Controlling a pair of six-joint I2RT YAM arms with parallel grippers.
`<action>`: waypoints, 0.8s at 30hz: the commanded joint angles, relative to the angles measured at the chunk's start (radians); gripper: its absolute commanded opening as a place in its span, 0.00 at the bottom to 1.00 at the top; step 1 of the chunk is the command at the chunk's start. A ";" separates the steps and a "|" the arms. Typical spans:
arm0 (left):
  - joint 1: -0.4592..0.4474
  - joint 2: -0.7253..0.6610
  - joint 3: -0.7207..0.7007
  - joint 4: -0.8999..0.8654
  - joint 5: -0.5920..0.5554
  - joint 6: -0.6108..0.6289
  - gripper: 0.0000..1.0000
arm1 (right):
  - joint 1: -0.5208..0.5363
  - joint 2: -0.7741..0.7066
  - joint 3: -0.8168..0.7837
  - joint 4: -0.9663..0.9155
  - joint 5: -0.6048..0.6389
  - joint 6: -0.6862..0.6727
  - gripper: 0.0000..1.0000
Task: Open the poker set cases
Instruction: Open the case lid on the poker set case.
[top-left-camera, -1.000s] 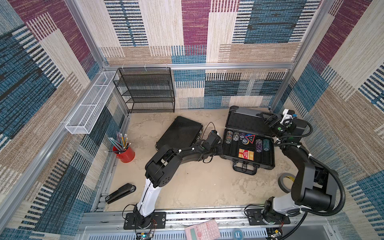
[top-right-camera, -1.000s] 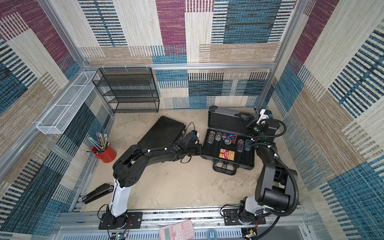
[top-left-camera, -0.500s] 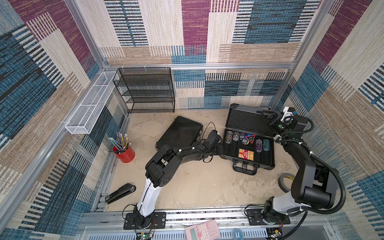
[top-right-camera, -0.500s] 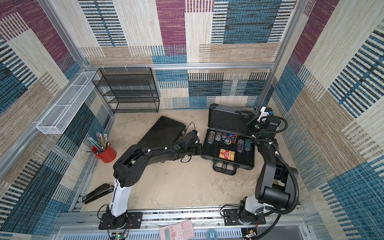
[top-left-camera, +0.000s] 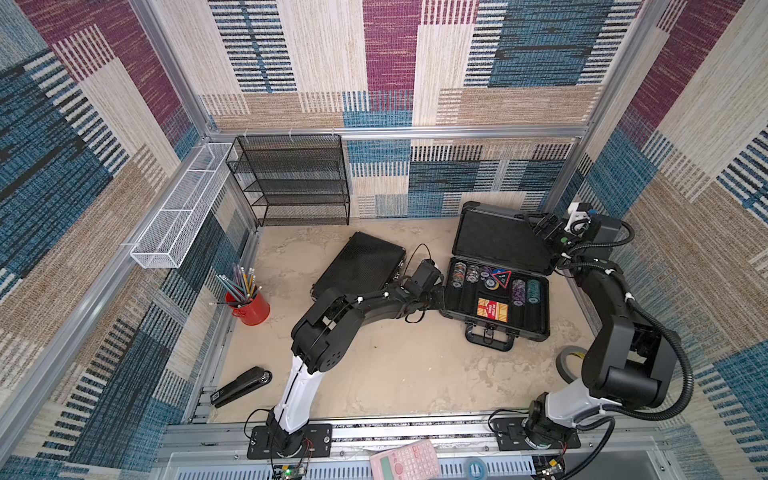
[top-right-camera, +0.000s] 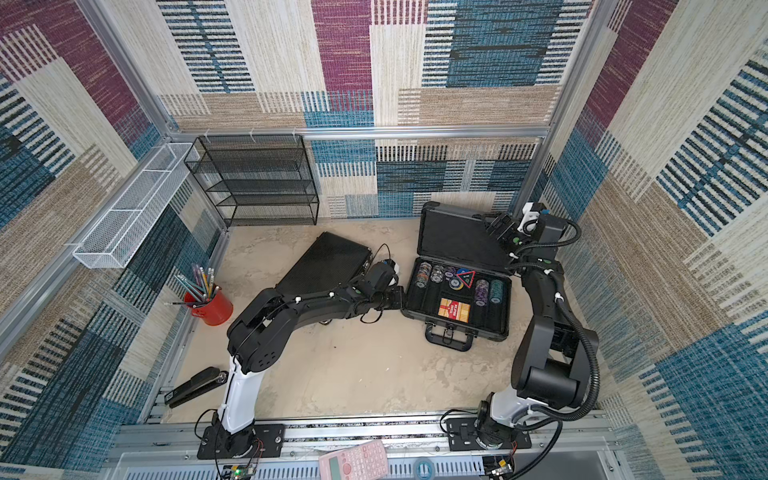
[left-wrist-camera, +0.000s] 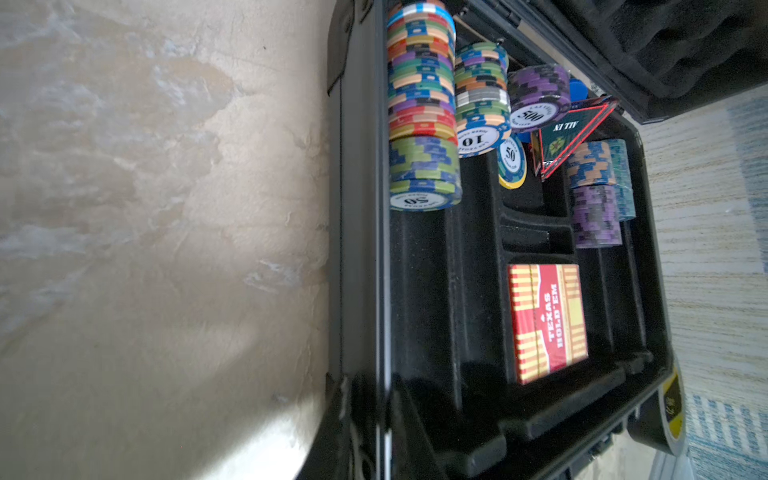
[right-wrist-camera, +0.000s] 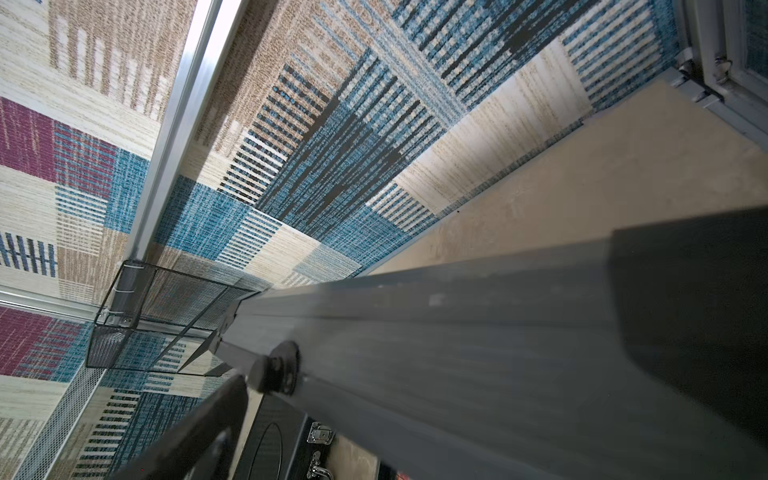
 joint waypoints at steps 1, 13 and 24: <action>-0.012 0.032 -0.005 -0.158 0.228 -0.013 0.10 | 0.001 -0.013 0.031 0.111 -0.040 -0.037 0.99; -0.012 0.047 -0.001 -0.154 0.230 -0.017 0.10 | -0.002 0.122 0.304 0.034 -0.108 -0.033 0.99; -0.006 0.047 -0.016 -0.129 0.222 -0.044 0.11 | -0.001 -0.082 -0.071 0.116 -0.063 -0.056 0.99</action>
